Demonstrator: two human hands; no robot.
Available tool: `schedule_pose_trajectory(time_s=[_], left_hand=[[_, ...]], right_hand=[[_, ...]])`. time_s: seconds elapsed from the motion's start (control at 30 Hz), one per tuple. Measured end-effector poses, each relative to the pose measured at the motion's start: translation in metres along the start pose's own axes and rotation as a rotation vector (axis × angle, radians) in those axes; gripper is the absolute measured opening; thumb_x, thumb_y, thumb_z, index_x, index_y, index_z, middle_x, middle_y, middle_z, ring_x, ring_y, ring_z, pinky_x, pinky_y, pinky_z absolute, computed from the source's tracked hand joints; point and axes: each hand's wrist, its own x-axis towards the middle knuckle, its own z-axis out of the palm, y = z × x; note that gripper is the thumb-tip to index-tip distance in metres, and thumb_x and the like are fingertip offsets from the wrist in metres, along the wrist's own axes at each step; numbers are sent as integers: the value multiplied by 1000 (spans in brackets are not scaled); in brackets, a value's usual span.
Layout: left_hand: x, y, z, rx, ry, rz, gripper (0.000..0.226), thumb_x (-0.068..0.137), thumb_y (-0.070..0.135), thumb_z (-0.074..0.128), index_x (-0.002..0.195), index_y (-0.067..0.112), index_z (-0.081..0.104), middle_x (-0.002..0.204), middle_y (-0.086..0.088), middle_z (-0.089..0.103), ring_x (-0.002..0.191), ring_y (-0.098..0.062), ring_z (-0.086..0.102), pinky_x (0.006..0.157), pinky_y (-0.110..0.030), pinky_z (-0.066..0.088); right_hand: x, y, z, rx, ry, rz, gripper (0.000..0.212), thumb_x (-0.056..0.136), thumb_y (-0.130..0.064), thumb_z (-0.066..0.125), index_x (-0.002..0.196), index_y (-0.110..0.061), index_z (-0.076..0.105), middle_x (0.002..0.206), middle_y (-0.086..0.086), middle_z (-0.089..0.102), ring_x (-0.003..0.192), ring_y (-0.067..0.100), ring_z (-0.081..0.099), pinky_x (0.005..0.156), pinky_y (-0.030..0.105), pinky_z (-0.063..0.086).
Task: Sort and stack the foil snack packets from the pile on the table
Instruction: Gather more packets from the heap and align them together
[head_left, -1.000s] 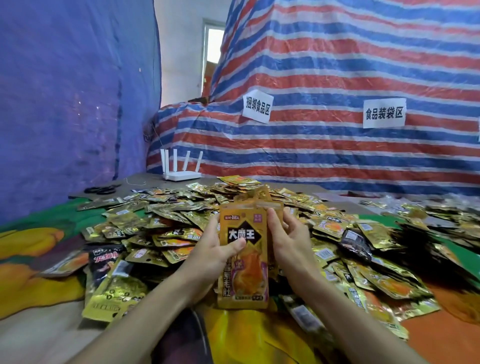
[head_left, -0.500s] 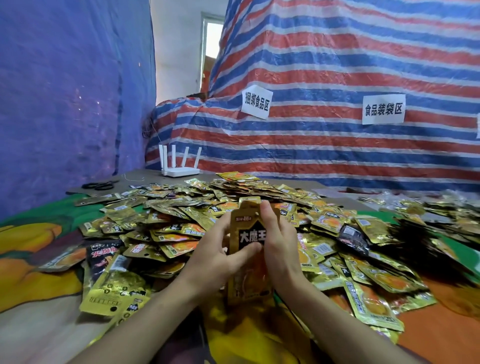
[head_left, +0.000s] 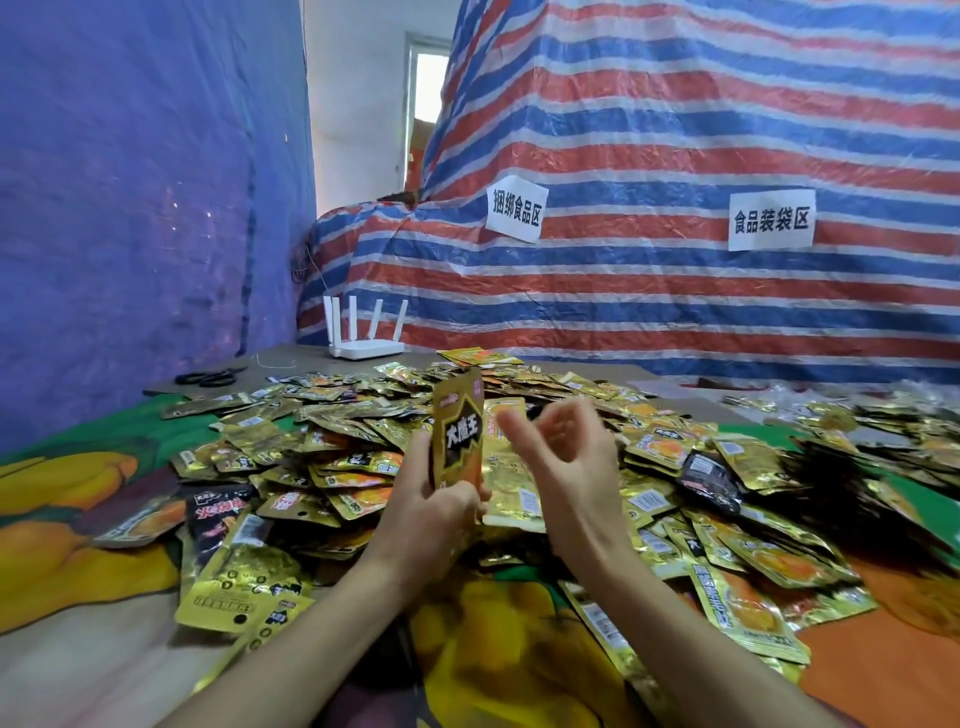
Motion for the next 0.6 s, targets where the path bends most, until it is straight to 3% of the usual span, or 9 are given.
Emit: schedule_pose_trajectory(time_s=[0.03, 0.1, 0.17, 0.27, 0.37, 0.47, 0.53, 0.6], left_hand=[[-1, 0, 0, 76, 11, 28, 47, 65, 17, 60, 110, 15, 48, 95, -22, 60, 76, -15, 64, 67, -29, 53], [-4, -1, 1, 171, -36, 63, 48, 66, 25, 69, 103, 34, 39, 94, 7, 66, 75, 3, 66, 64, -20, 54], [-5, -2, 2, 244, -78, 66, 58, 63, 27, 77, 99, 40, 34, 97, 20, 64, 82, 9, 64, 68, -21, 56], [-5, -1, 0, 278, -165, 27, 65, 57, 26, 84, 96, 22, 32, 93, 1, 51, 69, 3, 55, 57, -23, 49], [-5, 4, -4, 112, -280, -67, 70, 52, 28, 85, 104, 16, 39, 96, -6, 59, 79, -8, 64, 62, -26, 53], [-3, 6, -7, -50, -231, -117, 73, 60, 7, 80, 119, 18, 39, 106, -17, 68, 90, -32, 73, 70, -41, 60], [-1, 6, -8, -83, -244, -127, 70, 59, 4, 79, 121, 17, 47, 96, -13, 74, 87, -33, 74, 67, -41, 59], [-1, 6, -9, -53, -309, -83, 55, 57, 15, 84, 109, 20, 66, 93, -11, 74, 87, -30, 73, 69, -38, 58]], right_hand=[[-1, -2, 0, -47, -116, 39, 68, 61, -77, 67, 89, -16, 56, 82, -1, 59, 69, 6, 54, 65, 21, 49], [-2, -5, 1, -111, -299, 121, 68, 56, -78, 70, 95, -23, 60, 92, -3, 67, 83, 10, 66, 75, 29, 57], [0, -5, -1, -76, -386, 141, 64, 60, -71, 73, 101, -22, 62, 97, -2, 69, 90, 12, 69, 83, 34, 59], [4, -7, -13, -75, -561, 73, 39, 75, -43, 78, 92, -11, 63, 81, 6, 66, 74, 6, 64, 68, 16, 50], [15, -3, -31, -44, -562, 155, 10, 82, -10, 79, 88, -12, 72, 82, 1, 75, 76, 10, 71, 70, 20, 53], [23, -1, -46, 81, -590, 268, 28, 81, 7, 75, 103, -11, 70, 98, 8, 78, 92, 24, 76, 77, 29, 59], [23, 0, -47, 197, -609, 300, 37, 77, 7, 75, 109, -7, 64, 98, 13, 77, 93, 32, 75, 76, 35, 61], [20, 3, -42, 308, -612, 364, 45, 73, 9, 73, 114, -2, 58, 97, 19, 73, 89, 35, 73, 74, 37, 61]])
